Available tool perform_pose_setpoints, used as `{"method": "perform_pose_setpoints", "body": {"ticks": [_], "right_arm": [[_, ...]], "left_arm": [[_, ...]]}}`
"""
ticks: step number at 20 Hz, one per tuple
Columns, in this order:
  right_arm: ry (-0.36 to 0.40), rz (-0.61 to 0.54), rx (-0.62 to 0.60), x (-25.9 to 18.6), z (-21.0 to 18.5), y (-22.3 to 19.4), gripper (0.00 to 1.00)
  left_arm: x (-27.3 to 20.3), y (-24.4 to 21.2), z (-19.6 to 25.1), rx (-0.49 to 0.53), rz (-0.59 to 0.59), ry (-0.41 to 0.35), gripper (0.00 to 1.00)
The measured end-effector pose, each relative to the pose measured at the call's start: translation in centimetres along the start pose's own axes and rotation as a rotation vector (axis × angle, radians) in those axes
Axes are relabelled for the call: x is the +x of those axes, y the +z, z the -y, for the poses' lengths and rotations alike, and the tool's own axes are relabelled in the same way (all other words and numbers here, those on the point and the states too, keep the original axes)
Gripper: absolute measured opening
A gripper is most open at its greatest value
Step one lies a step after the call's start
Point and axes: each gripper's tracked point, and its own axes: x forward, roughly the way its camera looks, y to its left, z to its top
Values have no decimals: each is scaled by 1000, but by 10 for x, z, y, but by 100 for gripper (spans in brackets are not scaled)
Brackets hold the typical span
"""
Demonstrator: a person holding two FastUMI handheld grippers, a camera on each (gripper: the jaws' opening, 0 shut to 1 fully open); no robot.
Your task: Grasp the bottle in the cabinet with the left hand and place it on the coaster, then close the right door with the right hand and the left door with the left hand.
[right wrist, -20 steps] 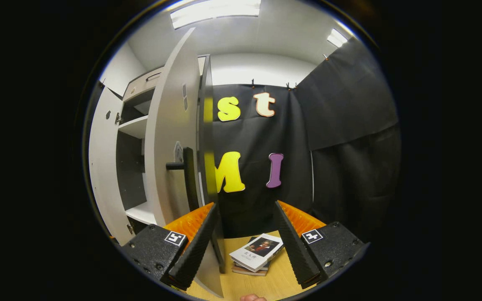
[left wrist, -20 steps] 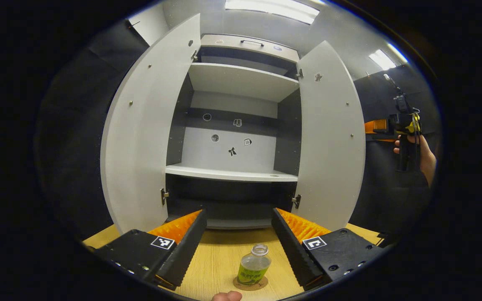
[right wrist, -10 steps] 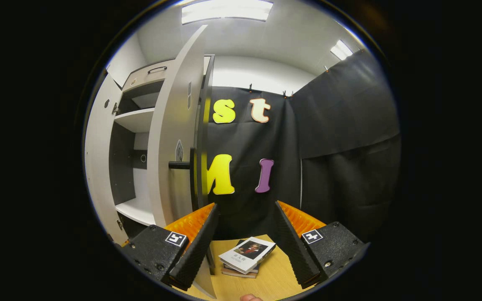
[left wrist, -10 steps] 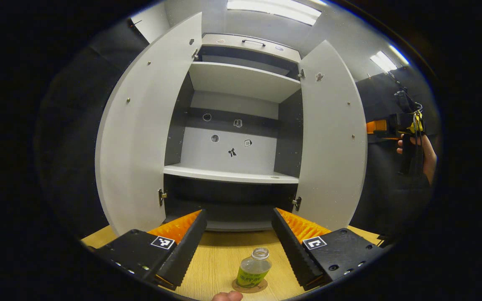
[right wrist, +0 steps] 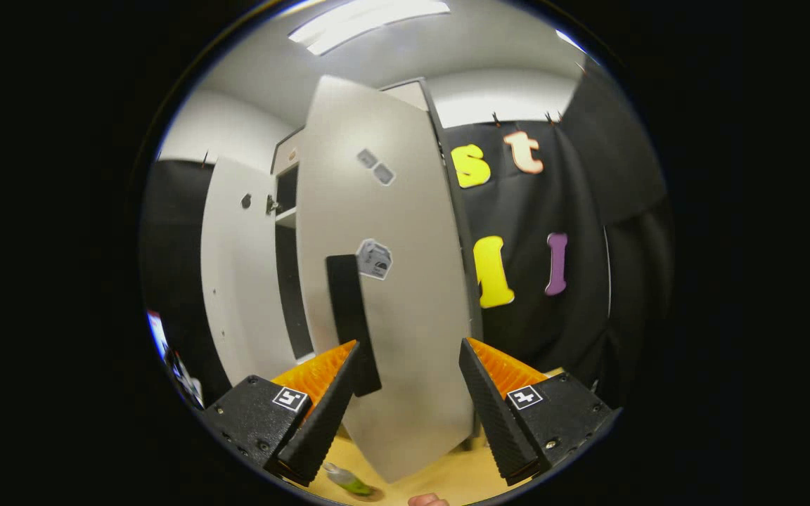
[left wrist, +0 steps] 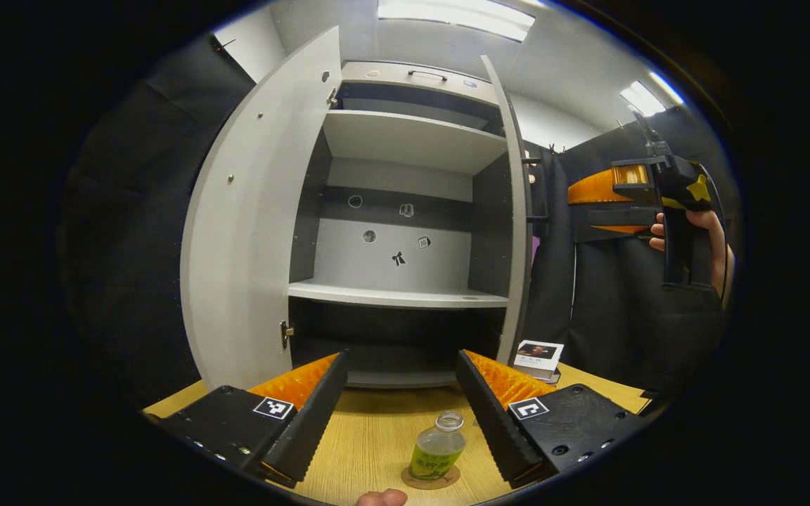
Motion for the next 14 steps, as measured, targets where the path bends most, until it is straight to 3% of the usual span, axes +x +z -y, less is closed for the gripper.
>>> {"method": "perform_pose_setpoints", "body": {"ticks": [7,14], "right_arm": [[-34,49,15,-8,14,-4,82],[-48,55,-103,-33,-3,-32,82]], "left_arm": [[-13,7,-6,9,21,31,95],[-21,19,-11,-3,34,48,95]]}}
